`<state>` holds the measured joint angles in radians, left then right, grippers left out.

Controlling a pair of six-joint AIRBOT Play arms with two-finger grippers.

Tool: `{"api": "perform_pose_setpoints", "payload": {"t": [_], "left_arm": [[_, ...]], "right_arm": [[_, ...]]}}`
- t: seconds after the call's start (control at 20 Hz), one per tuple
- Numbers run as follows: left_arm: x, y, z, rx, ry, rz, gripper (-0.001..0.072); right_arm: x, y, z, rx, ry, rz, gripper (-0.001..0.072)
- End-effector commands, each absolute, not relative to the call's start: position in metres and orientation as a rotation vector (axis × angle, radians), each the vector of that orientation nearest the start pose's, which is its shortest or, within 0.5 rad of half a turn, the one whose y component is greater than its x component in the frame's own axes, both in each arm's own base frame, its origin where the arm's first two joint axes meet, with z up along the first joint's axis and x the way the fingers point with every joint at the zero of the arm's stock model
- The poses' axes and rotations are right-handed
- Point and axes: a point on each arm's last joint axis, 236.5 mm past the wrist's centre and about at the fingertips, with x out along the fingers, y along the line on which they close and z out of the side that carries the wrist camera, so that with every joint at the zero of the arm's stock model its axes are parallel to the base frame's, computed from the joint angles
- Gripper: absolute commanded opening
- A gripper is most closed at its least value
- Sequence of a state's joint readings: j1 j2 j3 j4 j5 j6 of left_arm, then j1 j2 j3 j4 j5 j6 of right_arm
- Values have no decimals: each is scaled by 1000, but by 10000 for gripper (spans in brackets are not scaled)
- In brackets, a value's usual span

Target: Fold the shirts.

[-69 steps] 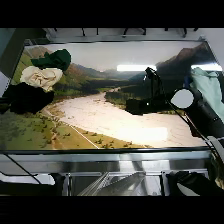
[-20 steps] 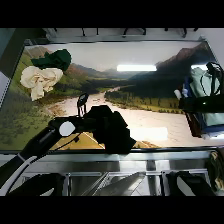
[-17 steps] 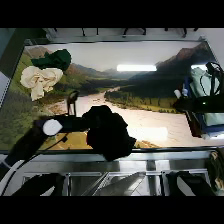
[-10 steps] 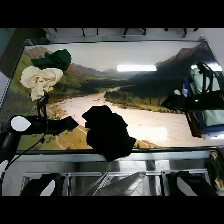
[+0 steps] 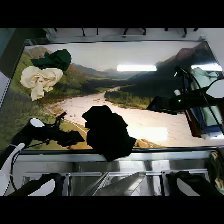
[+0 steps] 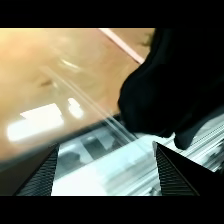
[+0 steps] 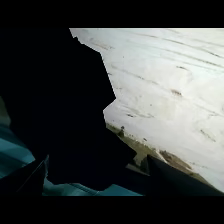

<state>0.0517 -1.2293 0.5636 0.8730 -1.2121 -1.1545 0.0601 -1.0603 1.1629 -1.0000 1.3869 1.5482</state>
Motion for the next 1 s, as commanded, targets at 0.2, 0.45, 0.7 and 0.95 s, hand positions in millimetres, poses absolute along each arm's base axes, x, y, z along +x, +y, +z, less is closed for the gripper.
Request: {"api": "perform_pose_setpoints", "payload": {"t": [0.2, 0.45, 0.7, 0.95], "left_arm": [[215, -176, -123, -454, 1624, -551, 645], [212, -200, -129, -332, 1576, -599, 21], [214, -194, -108, -295, 1526, -632, 20], [228, -175, -68, -250, 1390, -634, 21]], "right_arm": [[307, 157, 113, 440, 1263, 511, 690], [307, 161, 113, 434, 1259, 521, 690], [299, 187, 108, 488, 1303, 584, 690], [285, 287, 75, 506, 1383, 755, 681]]}}
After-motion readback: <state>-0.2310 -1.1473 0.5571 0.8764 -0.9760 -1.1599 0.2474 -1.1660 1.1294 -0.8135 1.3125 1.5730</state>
